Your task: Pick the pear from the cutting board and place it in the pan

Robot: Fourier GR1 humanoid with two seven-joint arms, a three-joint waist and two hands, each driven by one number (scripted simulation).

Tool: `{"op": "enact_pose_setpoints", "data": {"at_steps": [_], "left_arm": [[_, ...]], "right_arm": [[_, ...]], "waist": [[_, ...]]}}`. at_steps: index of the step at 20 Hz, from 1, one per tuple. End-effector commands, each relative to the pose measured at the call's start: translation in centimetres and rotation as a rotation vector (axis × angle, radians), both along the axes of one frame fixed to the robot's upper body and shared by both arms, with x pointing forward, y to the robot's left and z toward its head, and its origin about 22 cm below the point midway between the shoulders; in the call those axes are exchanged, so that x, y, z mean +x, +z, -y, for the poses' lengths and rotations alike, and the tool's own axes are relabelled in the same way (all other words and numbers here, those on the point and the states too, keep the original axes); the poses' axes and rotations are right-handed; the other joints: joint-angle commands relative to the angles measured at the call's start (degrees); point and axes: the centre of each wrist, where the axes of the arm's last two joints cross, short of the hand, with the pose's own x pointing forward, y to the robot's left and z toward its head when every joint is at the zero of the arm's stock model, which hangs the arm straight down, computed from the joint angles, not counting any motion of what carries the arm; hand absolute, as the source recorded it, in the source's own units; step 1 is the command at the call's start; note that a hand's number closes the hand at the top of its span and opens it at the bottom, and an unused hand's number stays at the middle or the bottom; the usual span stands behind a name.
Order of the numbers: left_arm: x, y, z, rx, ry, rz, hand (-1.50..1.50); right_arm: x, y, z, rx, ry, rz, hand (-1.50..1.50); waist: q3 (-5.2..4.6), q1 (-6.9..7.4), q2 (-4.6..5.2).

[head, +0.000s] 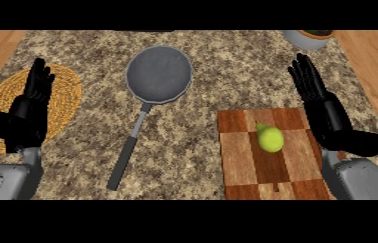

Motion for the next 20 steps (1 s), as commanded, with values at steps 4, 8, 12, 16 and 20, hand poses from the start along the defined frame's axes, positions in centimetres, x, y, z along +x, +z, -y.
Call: {"op": "enact_pose_setpoints", "data": {"at_steps": [4,8,12,16,20], "left_arm": [[-0.4,-2.5,-1.3,0.064,0.031,-0.230,0.00],[-1.7,-4.4,-2.5,0.076,0.045,-0.328,0.00],[-2.4,-4.8,-4.6,0.078,0.052,-0.451,0.00],[-1.9,-4.4,-4.1,0.068,0.077,-0.451,0.00],[-1.8,-4.9,-3.2,0.078,0.067,-0.459,0.00]], "right_arm": [[2.2,0.2,-3.9,0.008,0.418,-0.270,-1.50],[3.2,4.3,1.7,-0.541,0.224,-0.108,1.50],[2.9,-3.8,2.9,0.053,-0.048,-0.455,1.50],[5.9,-3.3,6.3,-0.067,0.158,-0.372,-1.50],[7.3,1.5,6.1,-0.242,0.266,-0.364,-1.50]], "waist": [[2.57,3.18,0.35],[0.29,2.81,-0.29],[2.57,0.76,-0.24],[2.51,0.85,-0.71],[2.46,0.43,-0.98]]}}
